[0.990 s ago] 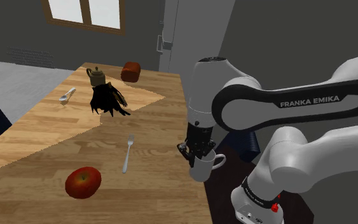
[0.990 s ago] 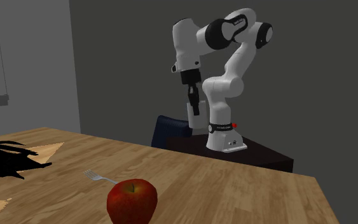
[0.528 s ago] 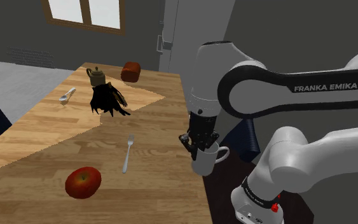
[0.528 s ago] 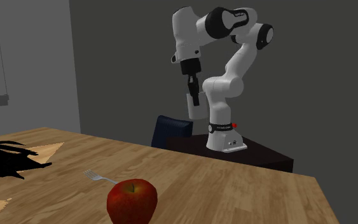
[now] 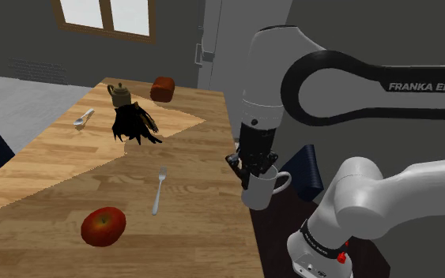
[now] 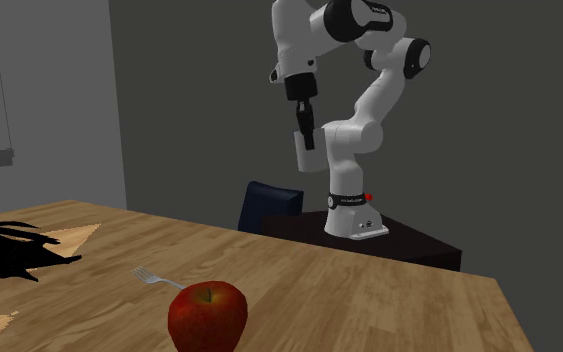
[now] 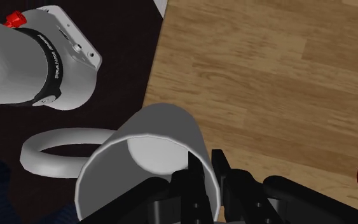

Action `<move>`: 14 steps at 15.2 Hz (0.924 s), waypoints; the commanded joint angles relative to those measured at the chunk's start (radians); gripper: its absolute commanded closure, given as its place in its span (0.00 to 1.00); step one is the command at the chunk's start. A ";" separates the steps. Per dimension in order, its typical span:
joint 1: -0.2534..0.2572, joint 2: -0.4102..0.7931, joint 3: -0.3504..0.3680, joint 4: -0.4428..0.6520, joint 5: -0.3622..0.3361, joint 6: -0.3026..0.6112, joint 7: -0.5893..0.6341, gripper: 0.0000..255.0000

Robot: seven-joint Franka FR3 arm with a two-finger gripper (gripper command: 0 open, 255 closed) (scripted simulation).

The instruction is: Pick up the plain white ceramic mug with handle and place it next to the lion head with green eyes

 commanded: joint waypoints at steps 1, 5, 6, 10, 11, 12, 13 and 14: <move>-0.018 0.035 -0.012 0.032 -0.019 0.000 -0.014 1.00; -0.074 0.182 -0.038 0.120 -0.074 0.050 -0.065 1.00; -0.087 0.219 -0.043 0.145 -0.087 0.060 -0.075 1.00; -0.131 0.365 -0.063 0.255 -0.136 0.090 -0.109 1.00; -0.141 0.402 -0.068 0.285 -0.148 0.095 -0.116 1.00; -0.149 0.438 -0.072 0.316 -0.160 0.099 -0.123 1.00; -0.158 0.475 -0.077 0.348 -0.171 0.102 -0.129 1.00; -0.166 0.511 -0.080 0.381 -0.182 0.103 -0.134 1.00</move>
